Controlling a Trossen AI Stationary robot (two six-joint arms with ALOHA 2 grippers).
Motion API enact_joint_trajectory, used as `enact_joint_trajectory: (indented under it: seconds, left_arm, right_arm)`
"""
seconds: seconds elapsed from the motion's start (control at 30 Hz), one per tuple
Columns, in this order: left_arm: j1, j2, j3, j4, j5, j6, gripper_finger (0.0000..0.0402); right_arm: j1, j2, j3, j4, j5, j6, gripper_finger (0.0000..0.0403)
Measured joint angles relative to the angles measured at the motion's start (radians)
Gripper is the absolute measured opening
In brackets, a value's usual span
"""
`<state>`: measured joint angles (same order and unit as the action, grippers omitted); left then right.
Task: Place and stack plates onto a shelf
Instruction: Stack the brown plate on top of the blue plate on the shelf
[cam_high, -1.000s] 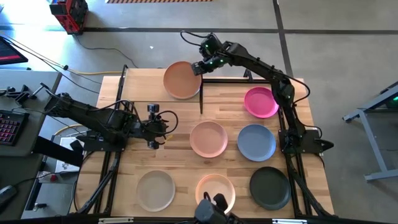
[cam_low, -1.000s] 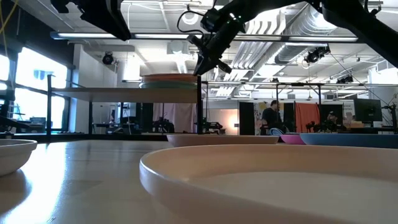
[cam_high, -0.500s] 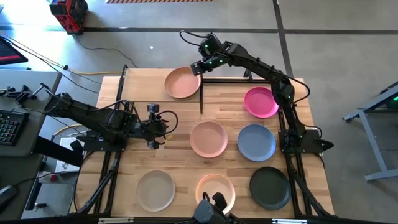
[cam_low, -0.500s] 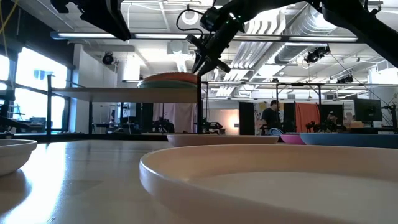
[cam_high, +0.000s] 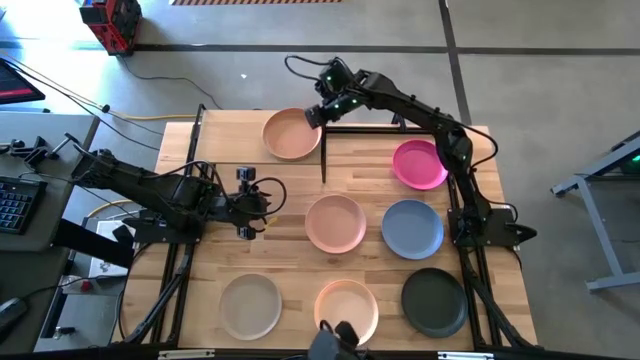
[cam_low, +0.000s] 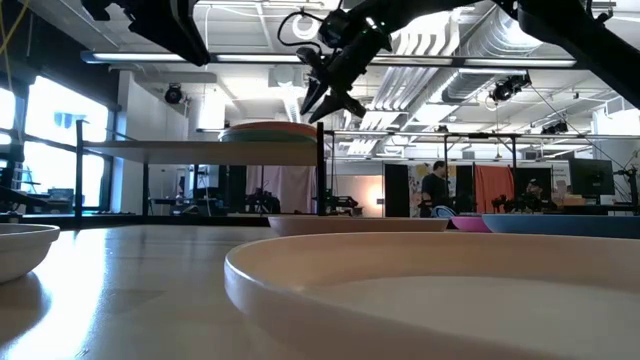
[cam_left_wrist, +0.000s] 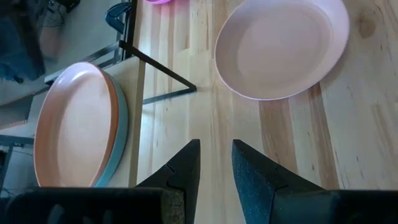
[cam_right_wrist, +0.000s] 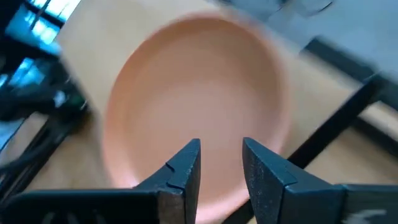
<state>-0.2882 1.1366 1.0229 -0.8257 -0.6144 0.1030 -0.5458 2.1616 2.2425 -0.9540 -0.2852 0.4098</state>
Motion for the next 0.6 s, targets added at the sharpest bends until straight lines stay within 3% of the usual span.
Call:
enact_joint_trajectory:
  seconds: [0.2, 0.6]
  left_arm:
    - [0.000, 0.000, 0.000, -0.045, 0.000, -0.066, 0.0083]
    - [0.000, 0.000, 0.000, -0.045, 0.000, -0.066, 0.0083]
  right_arm:
    - [0.065, 0.000, 0.000, -0.164, -0.005, -0.069, 0.0097]
    - [0.121, 0.000, 0.000, -0.153, 0.076, -0.098, 0.0098]
